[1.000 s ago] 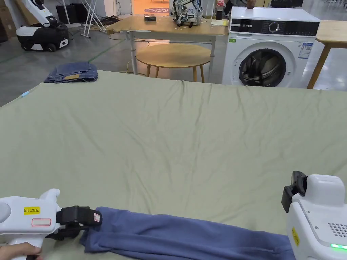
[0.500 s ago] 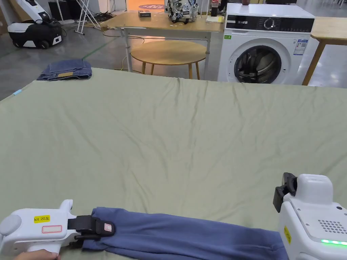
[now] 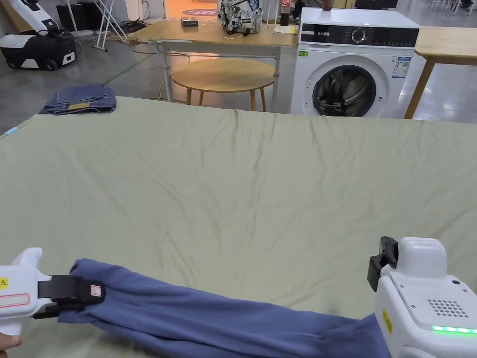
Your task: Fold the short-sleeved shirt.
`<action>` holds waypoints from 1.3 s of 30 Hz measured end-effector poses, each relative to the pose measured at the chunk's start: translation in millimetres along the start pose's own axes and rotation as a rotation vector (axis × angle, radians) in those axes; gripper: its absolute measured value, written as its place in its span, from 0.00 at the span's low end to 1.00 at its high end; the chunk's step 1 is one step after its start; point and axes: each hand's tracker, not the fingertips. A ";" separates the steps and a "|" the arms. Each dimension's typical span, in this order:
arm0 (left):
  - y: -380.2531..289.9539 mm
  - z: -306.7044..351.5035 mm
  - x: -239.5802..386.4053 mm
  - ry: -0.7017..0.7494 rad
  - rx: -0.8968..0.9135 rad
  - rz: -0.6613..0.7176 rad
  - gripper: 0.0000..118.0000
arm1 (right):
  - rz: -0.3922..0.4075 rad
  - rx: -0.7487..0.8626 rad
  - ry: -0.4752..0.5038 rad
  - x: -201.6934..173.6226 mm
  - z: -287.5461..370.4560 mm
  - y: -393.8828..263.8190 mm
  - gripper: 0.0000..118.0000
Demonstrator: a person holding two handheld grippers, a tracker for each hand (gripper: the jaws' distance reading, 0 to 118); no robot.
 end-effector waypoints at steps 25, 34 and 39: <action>-50.6 -135.4 171.3 -0.114 -0.299 -0.159 0.04 | -0.005 -0.020 0.013 2.6 2.9 -5.6 0.00; -84.4 -193.1 180.8 0.003 -0.355 -0.139 0.28 | -0.003 -0.046 -0.002 10.4 2.8 -12.7 0.00; -76.1 -175.5 184.9 -0.096 -0.366 -0.101 0.50 | -0.007 -0.059 0.009 10.2 0.9 -15.5 0.00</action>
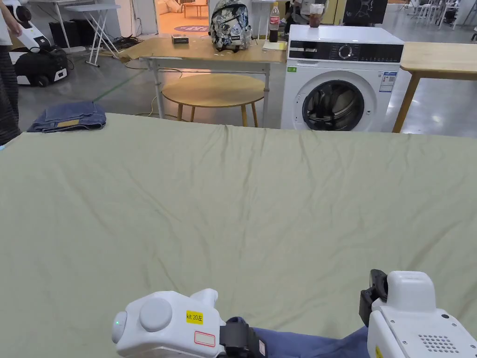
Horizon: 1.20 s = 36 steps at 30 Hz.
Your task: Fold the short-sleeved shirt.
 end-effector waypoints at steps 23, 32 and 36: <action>-8.7 -38.0 -0.5 -0.153 -0.016 -0.072 0.08 | -0.027 -0.020 -0.010 11.4 1.4 -9.5 0.00; -13.3 -64.0 -13.3 -0.209 -0.004 0.049 0.06 | -0.028 -0.025 -0.016 14.2 2.3 -10.8 0.00; -26.6 -57.0 -12.4 -0.272 0.005 0.090 0.06 | -0.032 -0.026 -0.010 11.7 1.7 -10.1 0.00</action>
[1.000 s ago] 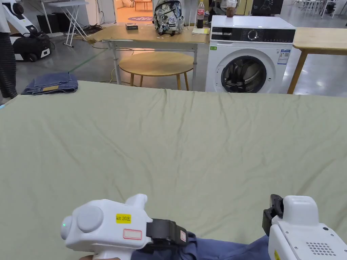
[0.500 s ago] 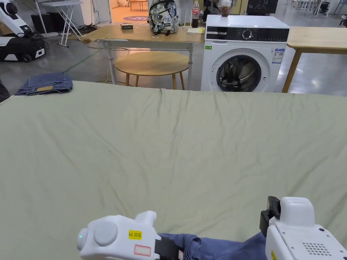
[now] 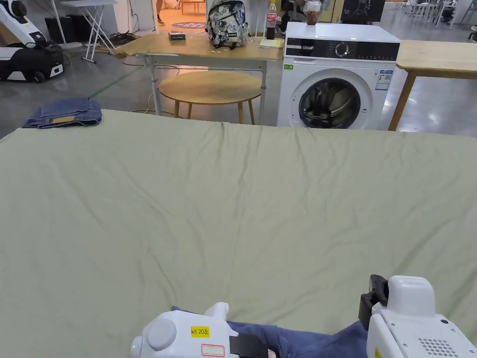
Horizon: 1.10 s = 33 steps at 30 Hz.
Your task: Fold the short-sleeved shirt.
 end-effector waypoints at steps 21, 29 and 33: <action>21.5 174.3 -61.2 0.178 0.220 -0.052 0.72 | 0.012 0.036 0.021 -8.6 3.2 7.6 0.00; 17.2 126.7 -97.7 -0.129 0.130 0.035 0.70 | 0.001 0.048 0.007 -7.3 5.7 8.7 0.00; 7.8 109.3 -89.5 -0.002 0.115 0.042 0.09 | -0.001 0.051 0.001 -5.0 8.3 8.1 0.00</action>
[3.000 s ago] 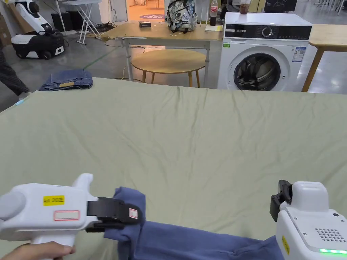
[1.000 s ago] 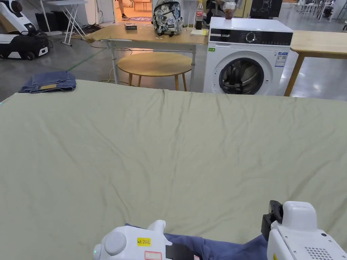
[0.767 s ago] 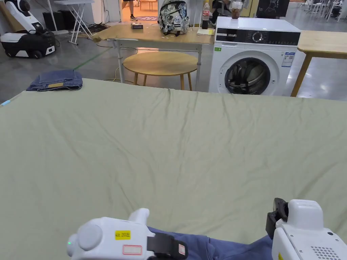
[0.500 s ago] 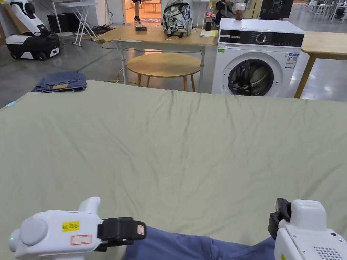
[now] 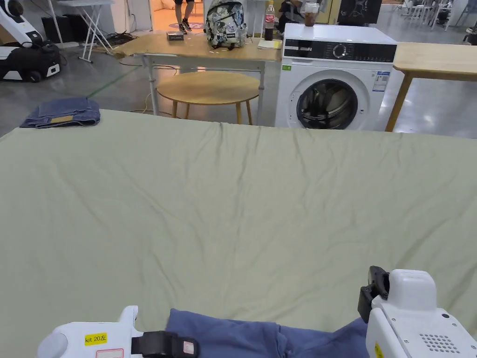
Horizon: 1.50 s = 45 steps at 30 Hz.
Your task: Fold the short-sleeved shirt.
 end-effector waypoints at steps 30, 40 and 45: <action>4.8 52.8 189.1 0.249 0.076 -0.371 0.05 | -0.019 -0.002 0.005 11.0 2.0 -0.5 0.00; -13.9 -39.3 234.7 0.231 -0.092 -0.439 0.05 | -0.020 -0.018 -0.012 20.6 6.3 -7.9 0.00; -25.9 -110.3 231.1 0.257 -0.194 -0.433 0.05 | -0.025 -0.028 -0.024 25.8 8.3 -10.4 0.00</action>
